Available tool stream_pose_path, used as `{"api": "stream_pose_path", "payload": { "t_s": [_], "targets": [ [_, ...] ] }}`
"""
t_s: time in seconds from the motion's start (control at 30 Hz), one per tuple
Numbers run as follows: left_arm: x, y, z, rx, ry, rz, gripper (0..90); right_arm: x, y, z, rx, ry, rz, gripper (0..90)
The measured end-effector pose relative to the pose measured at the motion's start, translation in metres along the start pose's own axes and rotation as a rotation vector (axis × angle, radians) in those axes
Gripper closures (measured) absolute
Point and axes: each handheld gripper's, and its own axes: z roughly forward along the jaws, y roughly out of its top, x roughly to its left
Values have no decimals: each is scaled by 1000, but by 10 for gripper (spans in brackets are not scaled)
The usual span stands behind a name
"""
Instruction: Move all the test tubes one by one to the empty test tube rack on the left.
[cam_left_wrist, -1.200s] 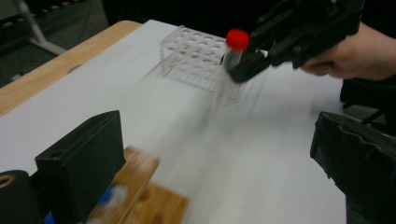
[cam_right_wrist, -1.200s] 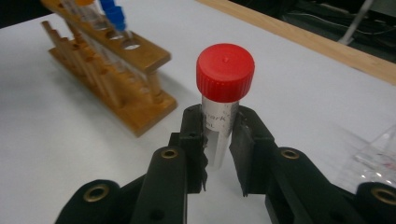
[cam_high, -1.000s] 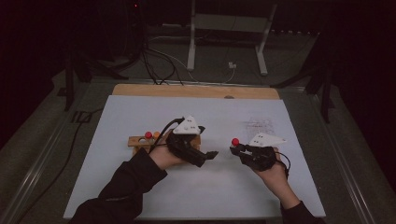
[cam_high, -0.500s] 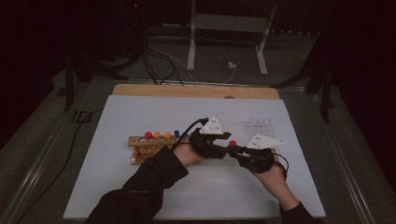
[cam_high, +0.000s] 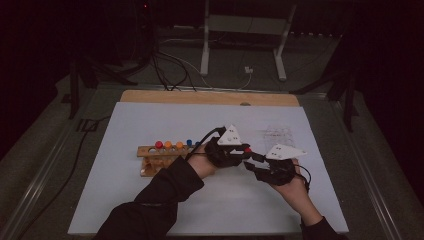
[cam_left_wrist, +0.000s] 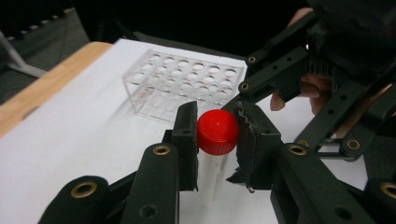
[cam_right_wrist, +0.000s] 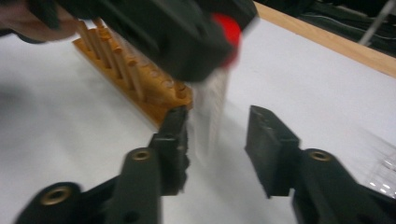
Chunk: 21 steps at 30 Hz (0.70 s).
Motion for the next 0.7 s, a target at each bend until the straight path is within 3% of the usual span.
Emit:
{"api": "stream_pose_path", "payload": {
  "t_s": [0.2, 0.33, 0.4, 0.7],
  "targets": [
    [2, 1, -23, -25, 21, -1, 718, 1, -2, 3, 4, -18, 9, 187],
    [1, 0, -41, -25, 41, 14, 717, 2, -3, 5, 4, -20, 43, 39],
    [2, -3, -50, -22, 49, 14, 718, 1, -3, 4, -2, -12, 50, 0],
    [0, -16, -90, 18, 99, 25, 718, -4, -2, -4, -39, -7, 66, 0]
  ]
}}
